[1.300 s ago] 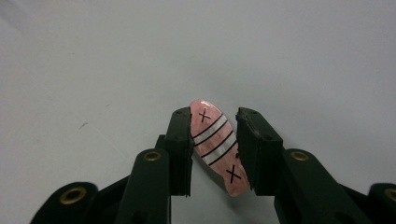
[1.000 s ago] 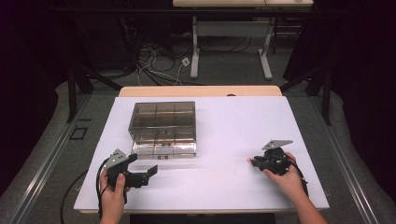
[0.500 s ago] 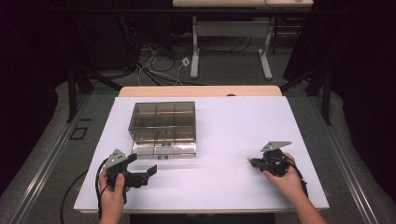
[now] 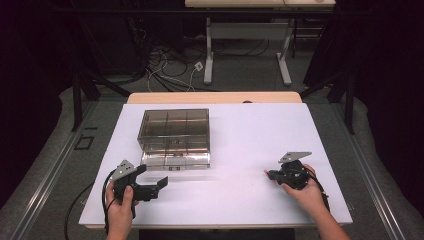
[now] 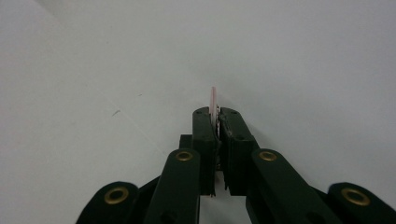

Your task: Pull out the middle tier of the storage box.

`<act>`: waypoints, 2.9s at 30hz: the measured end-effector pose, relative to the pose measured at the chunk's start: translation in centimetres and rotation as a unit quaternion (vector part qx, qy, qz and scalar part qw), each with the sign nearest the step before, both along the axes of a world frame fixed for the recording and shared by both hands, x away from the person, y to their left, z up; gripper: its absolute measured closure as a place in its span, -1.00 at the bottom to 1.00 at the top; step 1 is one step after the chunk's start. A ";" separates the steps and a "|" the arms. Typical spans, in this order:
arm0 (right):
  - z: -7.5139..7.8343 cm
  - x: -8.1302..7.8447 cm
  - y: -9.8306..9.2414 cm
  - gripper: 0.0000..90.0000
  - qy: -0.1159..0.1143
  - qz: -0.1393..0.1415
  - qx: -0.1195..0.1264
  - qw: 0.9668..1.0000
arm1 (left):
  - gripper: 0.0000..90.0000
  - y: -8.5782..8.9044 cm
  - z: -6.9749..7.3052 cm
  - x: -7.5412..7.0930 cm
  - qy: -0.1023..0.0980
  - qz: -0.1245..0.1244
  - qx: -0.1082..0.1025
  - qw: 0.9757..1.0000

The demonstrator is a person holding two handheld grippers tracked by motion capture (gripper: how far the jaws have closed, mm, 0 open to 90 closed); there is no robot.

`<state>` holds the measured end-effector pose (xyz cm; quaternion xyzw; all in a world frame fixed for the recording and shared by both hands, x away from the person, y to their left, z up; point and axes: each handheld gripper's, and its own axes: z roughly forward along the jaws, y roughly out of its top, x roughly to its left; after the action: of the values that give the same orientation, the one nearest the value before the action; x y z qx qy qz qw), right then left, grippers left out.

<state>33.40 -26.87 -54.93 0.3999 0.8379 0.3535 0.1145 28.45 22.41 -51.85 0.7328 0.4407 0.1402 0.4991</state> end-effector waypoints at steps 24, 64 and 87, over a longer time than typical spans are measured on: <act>1.5 -1.0 1.5 0.90 -0.028 0.027 0.000 0.999 | -0.99 0.0 0.0 0.0 -0.001 0.001 0.003 1.000; 4.1 -1.8 9.8 0.90 -0.030 0.118 0.012 0.993 | -0.99 0.5 0.2 -0.1 -0.004 0.010 -0.002 1.000; 3.5 -1.3 15.8 0.90 -0.013 0.164 0.016 0.986 | -0.98 0.9 0.1 0.0 -0.004 0.015 0.000 1.000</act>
<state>32.07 -11.10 -51.43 0.2540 0.8847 0.3863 0.0592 28.43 23.28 -51.76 0.7256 0.4497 0.1503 0.4987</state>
